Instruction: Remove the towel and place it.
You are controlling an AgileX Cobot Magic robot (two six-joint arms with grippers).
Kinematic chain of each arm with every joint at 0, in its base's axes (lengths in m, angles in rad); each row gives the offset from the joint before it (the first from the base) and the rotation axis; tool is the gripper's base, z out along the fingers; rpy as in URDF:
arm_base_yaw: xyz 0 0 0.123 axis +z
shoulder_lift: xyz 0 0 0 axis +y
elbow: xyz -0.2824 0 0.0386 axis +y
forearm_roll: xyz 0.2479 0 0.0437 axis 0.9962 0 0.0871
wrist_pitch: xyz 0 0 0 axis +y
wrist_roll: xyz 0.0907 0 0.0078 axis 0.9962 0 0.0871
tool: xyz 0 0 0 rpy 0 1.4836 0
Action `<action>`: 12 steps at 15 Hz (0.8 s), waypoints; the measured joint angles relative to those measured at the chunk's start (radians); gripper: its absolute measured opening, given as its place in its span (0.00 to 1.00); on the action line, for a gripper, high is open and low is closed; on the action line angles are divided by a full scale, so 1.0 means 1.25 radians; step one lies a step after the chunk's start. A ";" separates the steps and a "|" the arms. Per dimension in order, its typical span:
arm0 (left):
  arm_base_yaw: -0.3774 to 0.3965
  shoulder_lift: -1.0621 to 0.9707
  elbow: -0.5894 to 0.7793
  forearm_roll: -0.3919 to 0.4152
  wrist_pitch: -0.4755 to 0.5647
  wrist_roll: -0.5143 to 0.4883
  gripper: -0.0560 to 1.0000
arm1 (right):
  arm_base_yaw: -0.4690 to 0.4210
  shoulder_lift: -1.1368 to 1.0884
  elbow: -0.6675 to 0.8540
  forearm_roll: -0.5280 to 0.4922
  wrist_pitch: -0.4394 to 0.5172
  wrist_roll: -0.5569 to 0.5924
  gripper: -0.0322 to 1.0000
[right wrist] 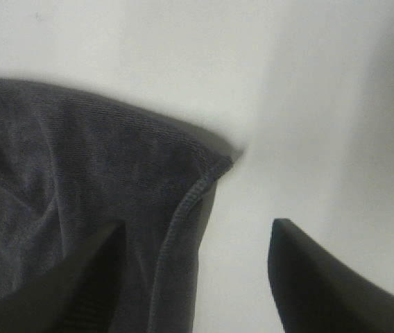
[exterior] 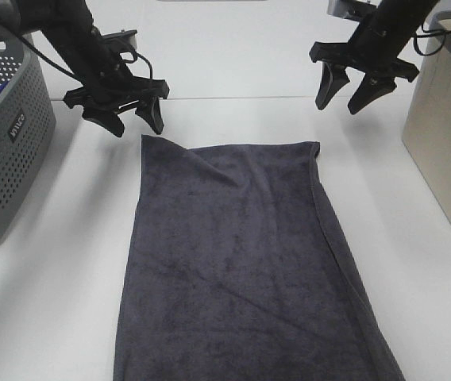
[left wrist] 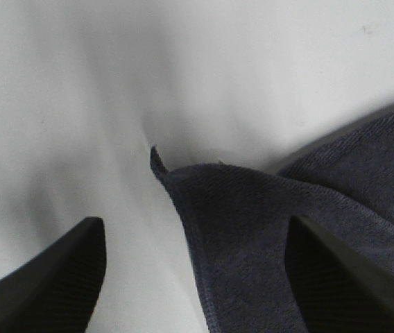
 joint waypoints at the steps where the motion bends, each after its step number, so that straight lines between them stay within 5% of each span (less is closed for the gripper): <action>1: 0.008 0.010 -0.005 -0.011 0.000 -0.006 0.70 | -0.010 0.016 0.000 0.011 0.000 0.001 0.61; 12: 0.029 0.066 -0.007 -0.091 -0.023 -0.001 0.70 | -0.019 0.138 -0.009 0.068 0.000 0.003 0.61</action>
